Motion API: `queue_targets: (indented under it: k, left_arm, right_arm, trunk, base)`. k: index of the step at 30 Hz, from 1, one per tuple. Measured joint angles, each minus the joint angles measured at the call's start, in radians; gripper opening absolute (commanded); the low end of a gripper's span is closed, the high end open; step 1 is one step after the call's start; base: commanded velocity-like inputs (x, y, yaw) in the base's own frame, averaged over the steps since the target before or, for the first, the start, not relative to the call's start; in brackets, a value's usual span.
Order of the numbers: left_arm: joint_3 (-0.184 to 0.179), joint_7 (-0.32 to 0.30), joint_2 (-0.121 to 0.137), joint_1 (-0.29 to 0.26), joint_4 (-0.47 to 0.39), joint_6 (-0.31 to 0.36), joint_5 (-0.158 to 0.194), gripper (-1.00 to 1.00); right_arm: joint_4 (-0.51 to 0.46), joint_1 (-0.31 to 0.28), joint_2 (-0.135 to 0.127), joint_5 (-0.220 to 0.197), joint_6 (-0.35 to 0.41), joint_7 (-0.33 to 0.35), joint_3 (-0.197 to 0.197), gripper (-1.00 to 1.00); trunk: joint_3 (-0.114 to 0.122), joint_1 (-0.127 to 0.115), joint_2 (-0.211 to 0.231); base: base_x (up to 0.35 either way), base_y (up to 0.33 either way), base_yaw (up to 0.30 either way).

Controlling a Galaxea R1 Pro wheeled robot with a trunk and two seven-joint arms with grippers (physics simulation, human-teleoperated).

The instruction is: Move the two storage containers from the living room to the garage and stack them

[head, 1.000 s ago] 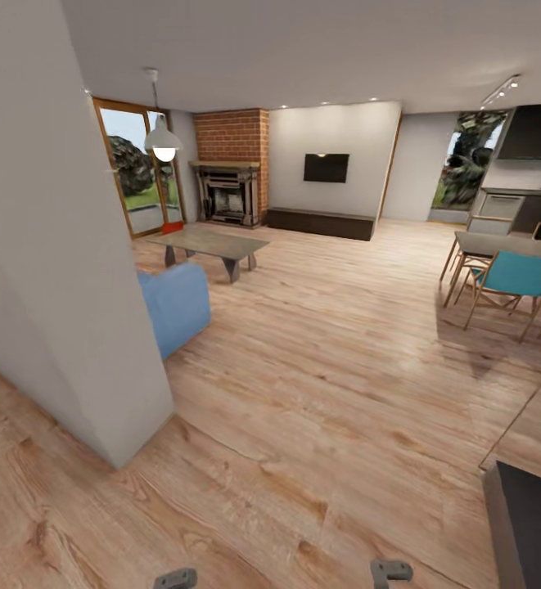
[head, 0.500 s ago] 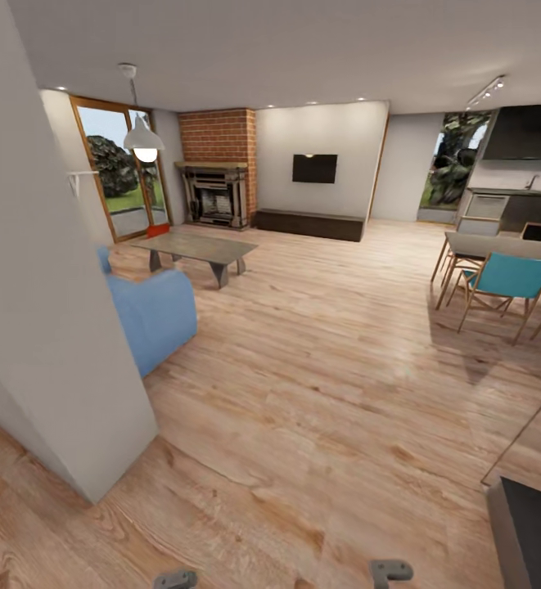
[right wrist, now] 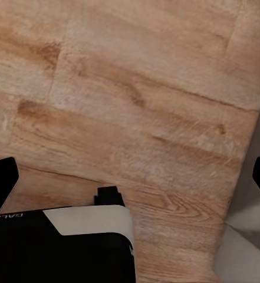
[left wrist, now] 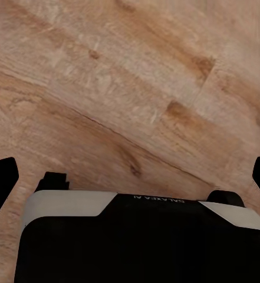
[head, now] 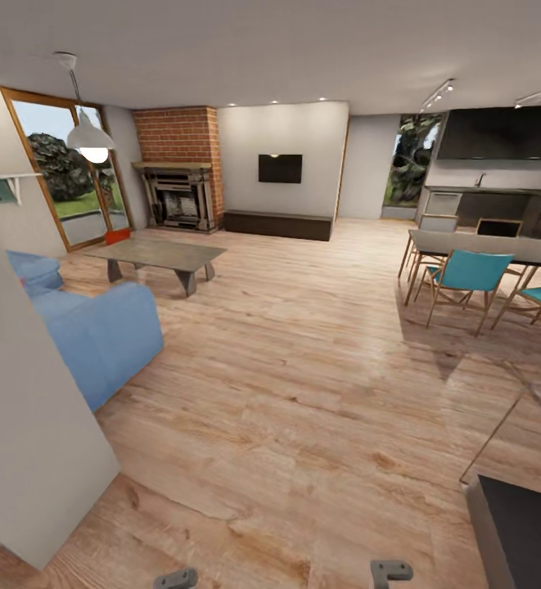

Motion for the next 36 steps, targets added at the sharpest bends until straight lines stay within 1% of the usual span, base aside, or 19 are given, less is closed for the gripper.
queue_targets:
  k: [22,26,36]
  left_arm:
    - [0.000,0.000,0.000,0.000,0.000,0.000,0.000,1.00]
    - [0.000,0.000,0.000,0.000,0.000,0.000,0.000,1.00]
    - [0.000,0.000,0.000,0.000,0.000,0.000,0.000,1.00]
  right_arm:
    - [0.000,0.000,0.000,0.001,0.000,0.000,0.000,1.00]
    - [0.000,0.000,0.001,0.000,0.000,0.000,0.000,1.00]
    - [0.000,0.000,0.001,0.001,0.001,0.000,0.000,1.00]
  trunk:
    - [0.000,0.000,0.000]
    - [0.000,0.000,0.000]
    - [0.000,0.000,0.000]
  base:
    - [0.333,0.000,-0.009]
    - [0.333,0.000,-0.193]
    - [0.333,0.000,-0.272]
